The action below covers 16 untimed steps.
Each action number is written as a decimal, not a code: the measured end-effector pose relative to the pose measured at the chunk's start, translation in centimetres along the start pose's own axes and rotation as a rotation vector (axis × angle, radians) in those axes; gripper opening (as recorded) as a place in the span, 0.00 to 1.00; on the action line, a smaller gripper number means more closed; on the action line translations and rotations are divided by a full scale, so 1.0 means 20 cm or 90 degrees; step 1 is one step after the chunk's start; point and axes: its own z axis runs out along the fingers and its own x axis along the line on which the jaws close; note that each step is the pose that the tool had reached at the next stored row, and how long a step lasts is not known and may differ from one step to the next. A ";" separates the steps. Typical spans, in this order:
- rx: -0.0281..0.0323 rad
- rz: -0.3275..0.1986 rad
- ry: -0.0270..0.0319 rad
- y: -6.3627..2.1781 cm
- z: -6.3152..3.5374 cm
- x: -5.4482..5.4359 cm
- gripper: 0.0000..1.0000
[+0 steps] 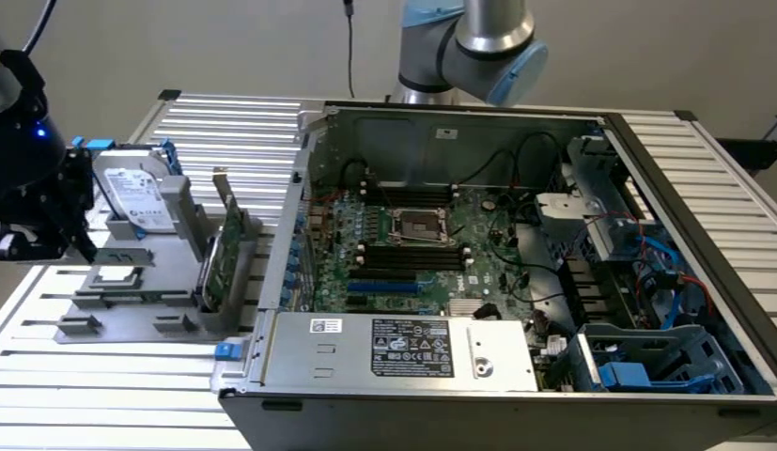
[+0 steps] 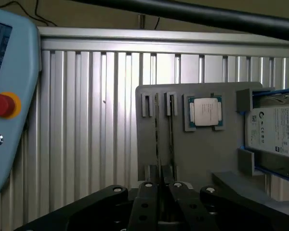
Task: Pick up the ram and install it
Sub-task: 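Pick up the ram and move it above insertion slot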
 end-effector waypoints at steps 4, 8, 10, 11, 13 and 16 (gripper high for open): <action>-0.0081 0.000 0.0000 -0.070 -0.052 0.00 0.15; -0.0173 0.001 -0.0001 -0.137 -0.096 0.00 0.15; -0.0213 0.001 -0.0001 -0.170 -0.117 -0.01 0.15; -0.0233 0.001 -0.0001 -0.187 -0.128 -0.01 0.15; -0.0264 0.001 -0.0001 -0.223 -0.151 -0.01 0.15; -0.0292 0.001 0.0006 -0.280 -0.181 -0.01 0.15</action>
